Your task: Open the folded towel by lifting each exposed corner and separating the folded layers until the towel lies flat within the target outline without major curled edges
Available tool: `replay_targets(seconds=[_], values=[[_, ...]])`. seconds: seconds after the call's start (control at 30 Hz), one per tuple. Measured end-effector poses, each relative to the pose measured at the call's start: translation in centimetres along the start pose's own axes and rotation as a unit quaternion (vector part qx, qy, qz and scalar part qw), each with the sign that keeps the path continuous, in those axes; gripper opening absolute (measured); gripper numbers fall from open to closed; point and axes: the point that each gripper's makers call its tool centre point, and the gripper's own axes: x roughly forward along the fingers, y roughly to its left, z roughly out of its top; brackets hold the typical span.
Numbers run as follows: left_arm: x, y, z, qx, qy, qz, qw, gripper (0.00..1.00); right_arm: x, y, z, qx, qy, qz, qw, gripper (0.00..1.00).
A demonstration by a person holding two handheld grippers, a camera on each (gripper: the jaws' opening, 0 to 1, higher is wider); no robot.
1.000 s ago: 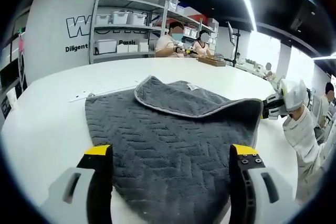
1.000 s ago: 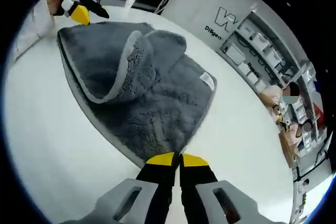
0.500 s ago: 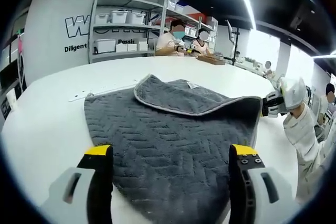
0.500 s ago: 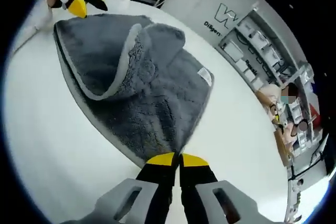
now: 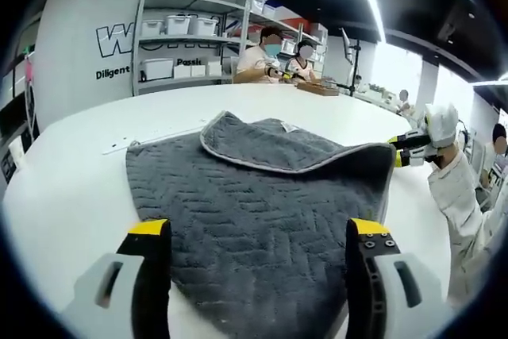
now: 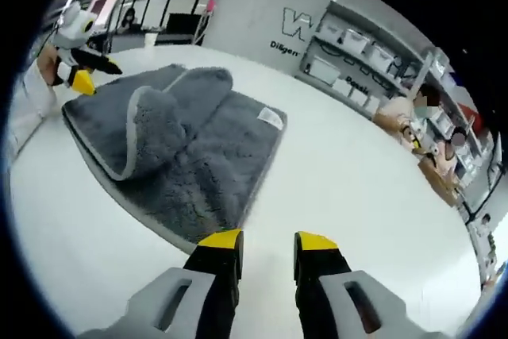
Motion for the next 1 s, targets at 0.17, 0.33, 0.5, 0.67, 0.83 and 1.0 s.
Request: replay_targets(seconds=[0.17, 0.33, 0.5, 0.67, 0.83, 1.0], values=[[0.1, 0.0, -0.1, 0.002, 0.003, -0.001, 1.0, 0.9, -0.3, 1.8, 0.2, 0.042, -0.03, 0.041, 0.9979, 0.12], [0.0, 0.0, -0.1, 0.001, 0.004, 0.001, 1.0, 0.89, -0.4, 5.0, 1.2, 0.056, -0.058, 0.091, 0.9926, 0.11], [0.1, 0.0, -0.1, 0.002, 0.004, 0.0, 1.0, 0.89, 0.5, 7.5, 1.4, 0.074, -0.063, 0.113, 0.9888, 0.13], [0.1, 0.0, -0.2, 0.003, 0.006, 0.0, 1.0, 0.89, 1.4, 7.6, 0.4, 0.08, -0.046, 0.101, 0.9906, 0.16], [0.0, 0.0, -0.2, 0.003, 0.007, 0.001, 1.0, 0.89, 1.3, 7.8, 0.6, 0.086, -0.046, 0.104, 0.9898, 0.17], [0.0, 0.0, -0.3, 0.005, 0.008, 0.001, 1.0, 0.89, 1.2, 8.1, 0.6, 0.088, -0.043, 0.107, 0.9894, 0.19]])
